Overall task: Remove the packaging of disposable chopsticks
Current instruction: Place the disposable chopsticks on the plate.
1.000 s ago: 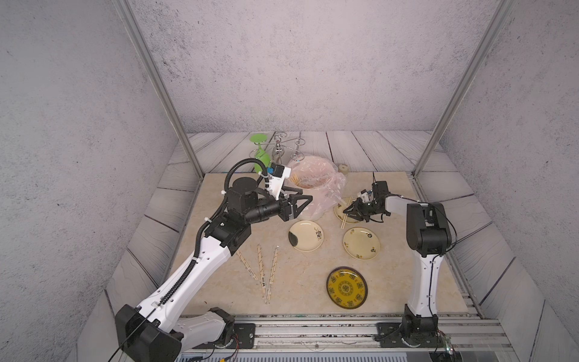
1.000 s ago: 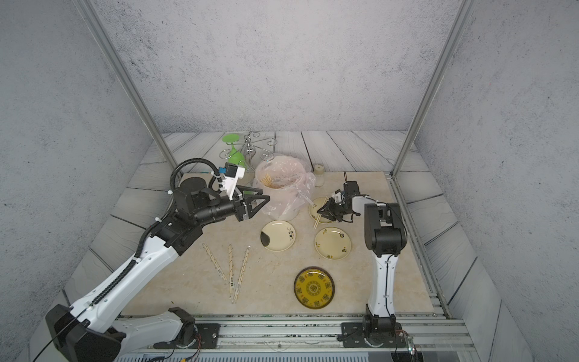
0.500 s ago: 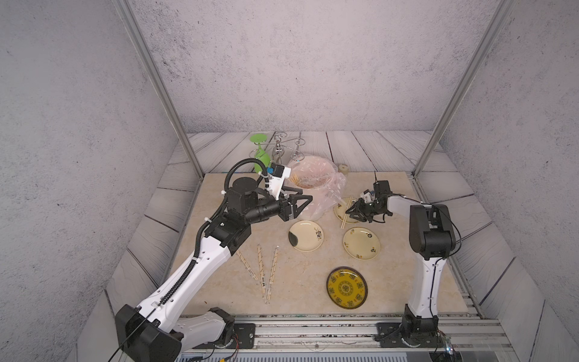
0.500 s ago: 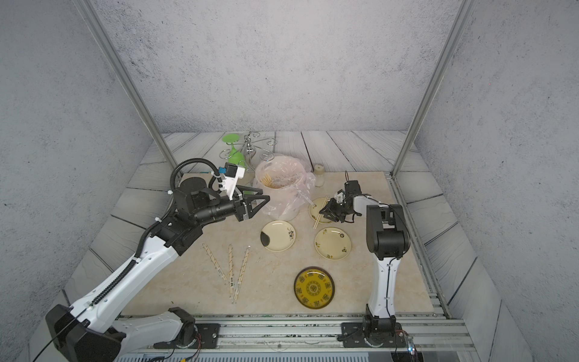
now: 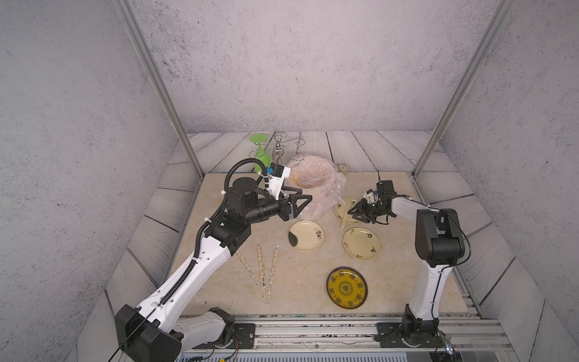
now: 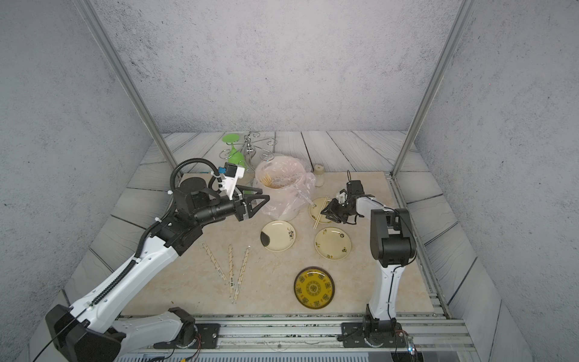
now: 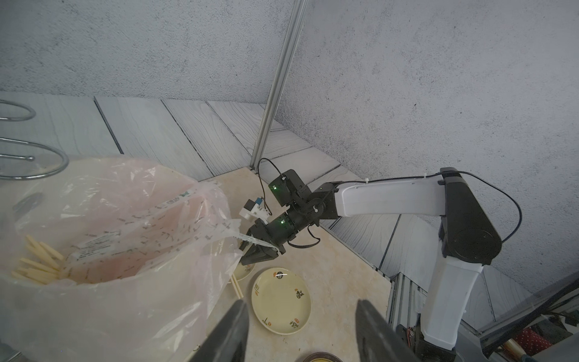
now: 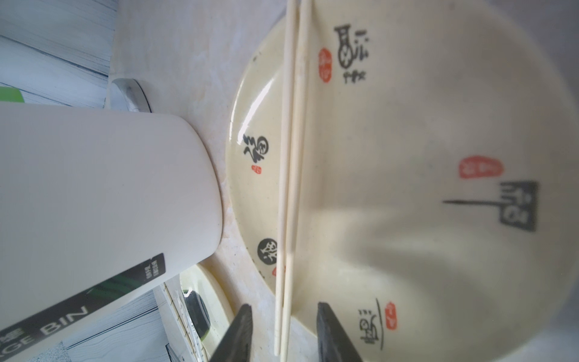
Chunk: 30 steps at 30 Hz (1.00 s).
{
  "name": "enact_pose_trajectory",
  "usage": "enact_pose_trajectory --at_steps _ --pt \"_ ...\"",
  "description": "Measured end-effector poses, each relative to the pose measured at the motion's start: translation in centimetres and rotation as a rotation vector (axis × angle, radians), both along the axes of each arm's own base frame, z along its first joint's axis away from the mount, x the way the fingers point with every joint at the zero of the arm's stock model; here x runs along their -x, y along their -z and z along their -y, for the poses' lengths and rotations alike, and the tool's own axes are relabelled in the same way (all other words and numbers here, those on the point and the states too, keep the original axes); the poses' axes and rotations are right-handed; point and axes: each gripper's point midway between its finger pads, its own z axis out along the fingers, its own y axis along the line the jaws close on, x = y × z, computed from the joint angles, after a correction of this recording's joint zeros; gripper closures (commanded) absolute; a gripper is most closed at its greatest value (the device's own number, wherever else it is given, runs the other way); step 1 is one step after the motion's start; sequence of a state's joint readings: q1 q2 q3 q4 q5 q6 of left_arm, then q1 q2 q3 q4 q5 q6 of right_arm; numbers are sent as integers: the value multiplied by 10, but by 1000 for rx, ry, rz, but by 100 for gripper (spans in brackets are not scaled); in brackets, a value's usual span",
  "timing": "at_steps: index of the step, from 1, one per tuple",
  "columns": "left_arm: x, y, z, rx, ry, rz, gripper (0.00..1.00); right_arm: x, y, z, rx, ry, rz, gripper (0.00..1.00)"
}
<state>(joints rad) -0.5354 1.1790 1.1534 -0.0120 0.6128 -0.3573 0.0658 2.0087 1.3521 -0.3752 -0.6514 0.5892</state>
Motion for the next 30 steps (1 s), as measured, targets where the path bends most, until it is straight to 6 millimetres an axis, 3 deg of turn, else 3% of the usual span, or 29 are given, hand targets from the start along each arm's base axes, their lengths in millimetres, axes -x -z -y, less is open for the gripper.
enact_pose_trajectory --at_steps 4,10,16,20,25,30 --pt "-1 1 -1 -9 -9 6 43 8 -10 2 13 0 8 63" --pt "-1 2 -6 -37 -38 33 44 22 -48 5 24 7 84 63" --pt "12 7 -14 -129 -101 71 45 63 -85 10 42 20 173 63" --pt "21 13 -37 -177 -187 26 46 91 -105 6 55 9 238 63" --pt "36 49 -66 -285 -288 -151 48 127 -117 -18 61 -67 291 63" --pt "51 124 -98 -460 -406 -418 48 160 -120 -48 73 -169 319 63"
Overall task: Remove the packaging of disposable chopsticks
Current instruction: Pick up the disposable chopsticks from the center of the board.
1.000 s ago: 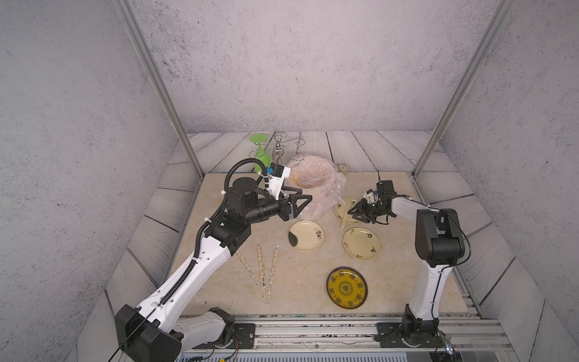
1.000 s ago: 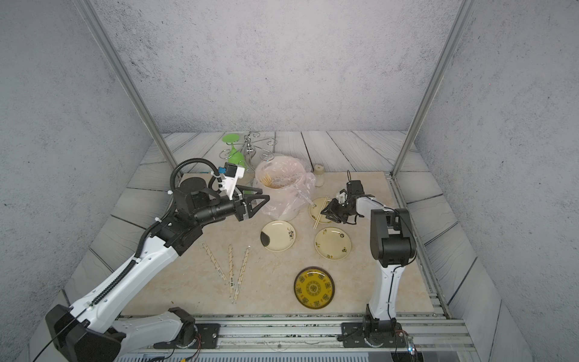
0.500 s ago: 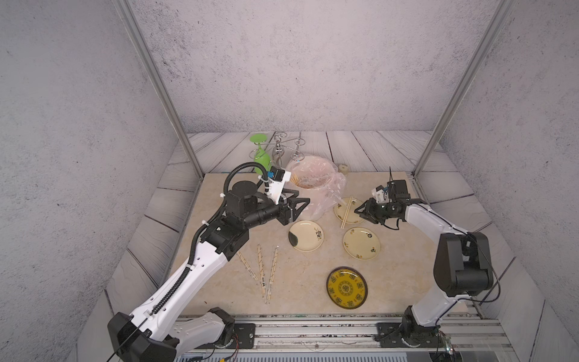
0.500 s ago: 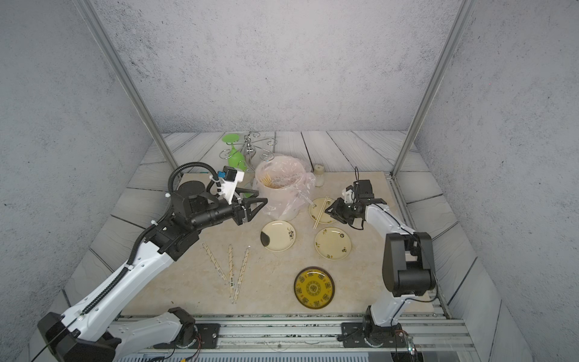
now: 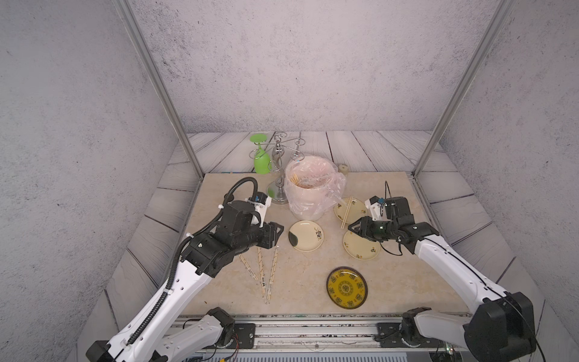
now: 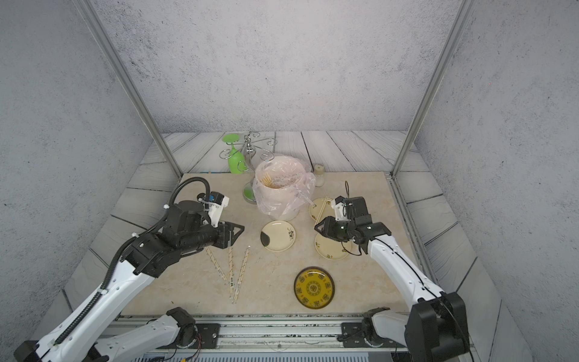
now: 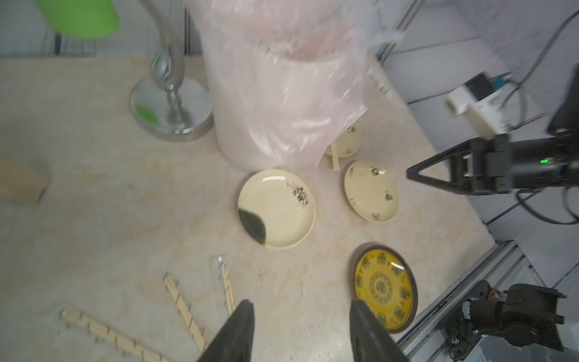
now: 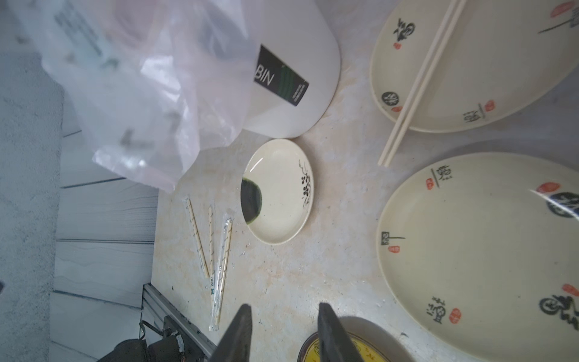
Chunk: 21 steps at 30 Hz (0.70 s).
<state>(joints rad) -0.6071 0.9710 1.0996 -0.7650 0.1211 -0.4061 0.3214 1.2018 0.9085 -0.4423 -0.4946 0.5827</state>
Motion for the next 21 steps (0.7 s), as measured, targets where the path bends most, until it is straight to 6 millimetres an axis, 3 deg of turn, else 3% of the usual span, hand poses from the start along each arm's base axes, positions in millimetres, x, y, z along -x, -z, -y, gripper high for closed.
enact_pose_trajectory --at_steps 4,9,13,21 --pt "17 69 -21 -112 -92 -197 53 15 -3 -13 2 -50 14 63" --pt "36 144 -40 -215 -199 -401 56 16 -2 -11 15 -44 25 63" --pt "44 178 -38 -267 -215 -493 57 16 1 -10 24 -45 28 63" --pt "41 217 -28 -357 -189 -579 58 23 16 -7 40 -53 0 63"
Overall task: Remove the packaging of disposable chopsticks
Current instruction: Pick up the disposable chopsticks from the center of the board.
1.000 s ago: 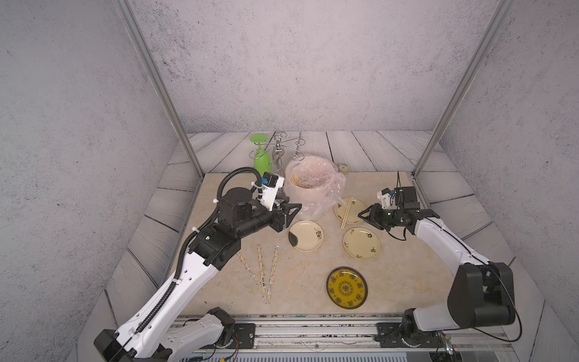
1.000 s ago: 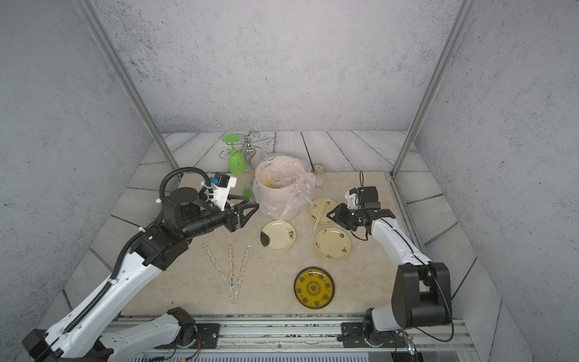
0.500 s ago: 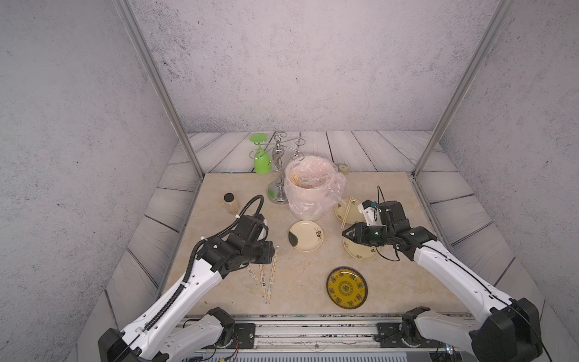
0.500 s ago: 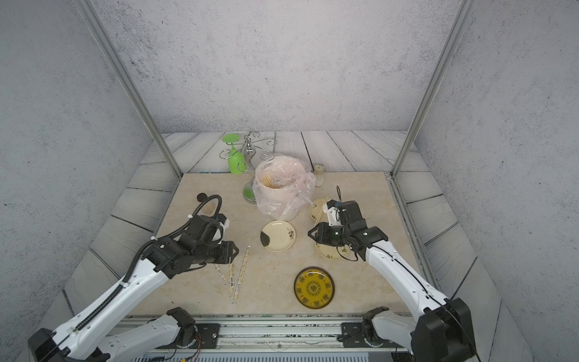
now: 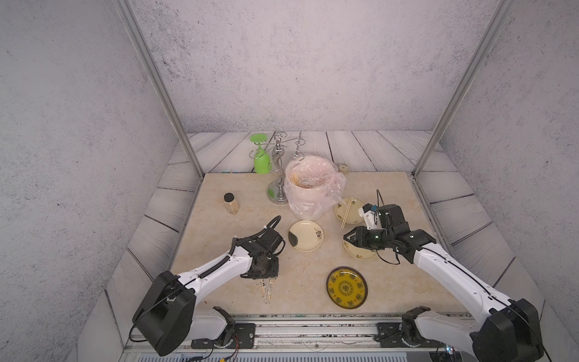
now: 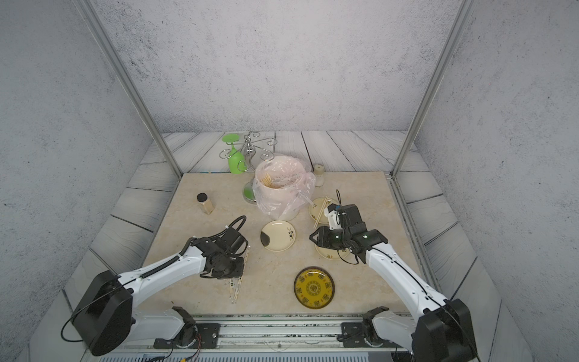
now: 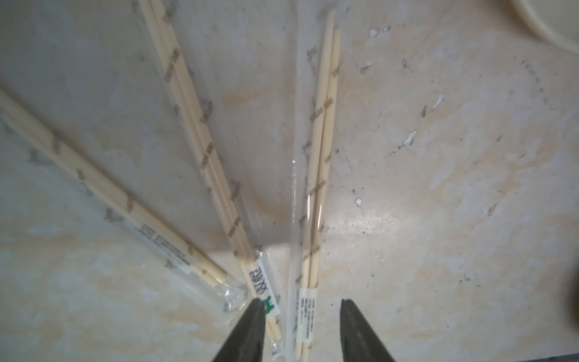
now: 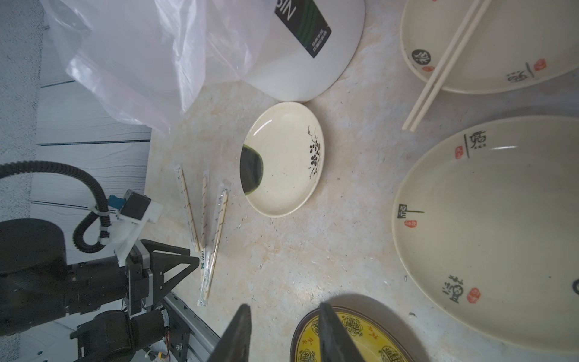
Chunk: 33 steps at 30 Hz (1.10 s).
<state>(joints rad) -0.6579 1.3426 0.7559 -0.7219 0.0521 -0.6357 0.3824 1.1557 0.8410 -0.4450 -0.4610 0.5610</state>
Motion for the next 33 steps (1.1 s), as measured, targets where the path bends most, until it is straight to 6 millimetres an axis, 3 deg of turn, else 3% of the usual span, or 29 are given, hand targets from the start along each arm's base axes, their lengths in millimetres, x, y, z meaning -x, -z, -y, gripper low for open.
enact_pose_trajectory --at_steps 14,18,28,33 --pt "-6 22 7 -36 54 -54 66 3 7 1 13 -12 -4 62" --pt "-4 30 7 -53 70 -76 84 3 7 1 14 -13 -3 62" --pt "-6 32 10 -52 80 -77 82 4 8 2 16 -14 -6 62" --pt "-8 32 12 -40 70 -68 96 6 13 3 22 -14 -18 62"
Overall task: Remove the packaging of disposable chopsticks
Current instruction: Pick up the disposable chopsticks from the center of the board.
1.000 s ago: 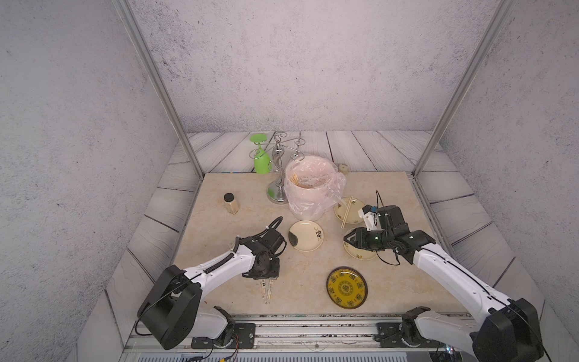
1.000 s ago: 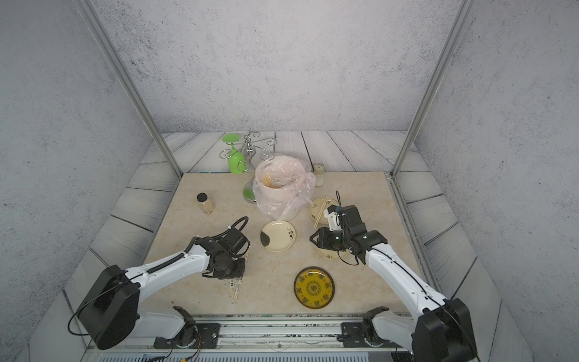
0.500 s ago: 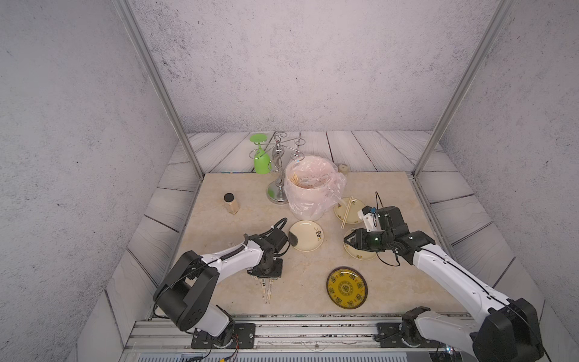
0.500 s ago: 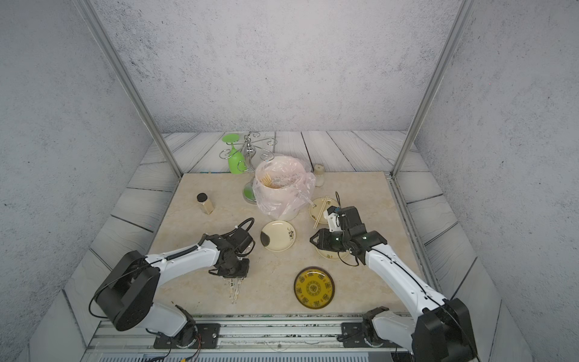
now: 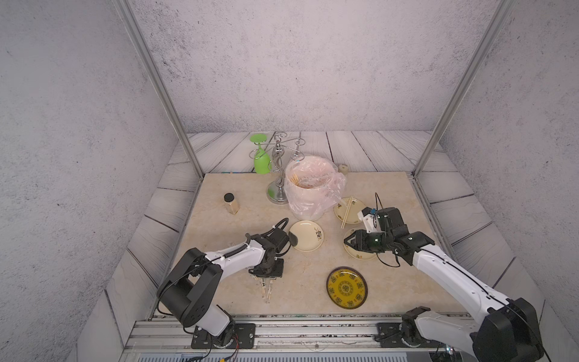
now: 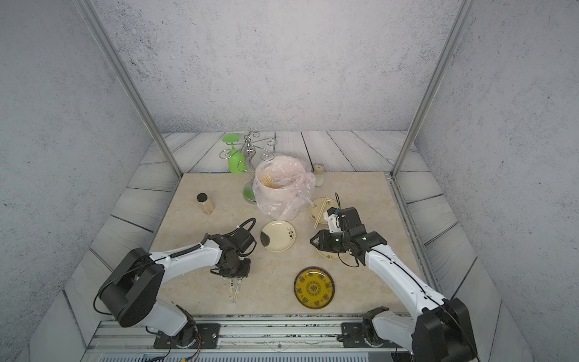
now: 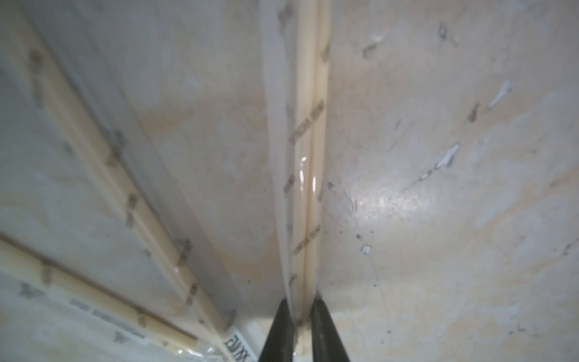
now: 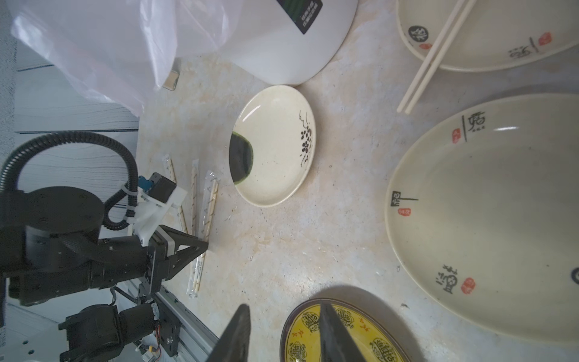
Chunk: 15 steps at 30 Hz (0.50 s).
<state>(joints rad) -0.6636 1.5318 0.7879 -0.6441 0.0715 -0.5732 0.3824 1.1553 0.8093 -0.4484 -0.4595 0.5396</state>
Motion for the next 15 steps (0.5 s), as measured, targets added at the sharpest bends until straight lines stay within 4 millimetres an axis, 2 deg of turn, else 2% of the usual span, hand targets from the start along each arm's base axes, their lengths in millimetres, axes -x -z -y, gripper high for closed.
enact_pose_trajectory --at_steps 4,15 --pt "-4 -3 3 17 -9 22 100 1 -1 2 6 3 5 62" --pt "-12 -17 1 29 -23 96 100 1 -7 3 5 10 27 62"
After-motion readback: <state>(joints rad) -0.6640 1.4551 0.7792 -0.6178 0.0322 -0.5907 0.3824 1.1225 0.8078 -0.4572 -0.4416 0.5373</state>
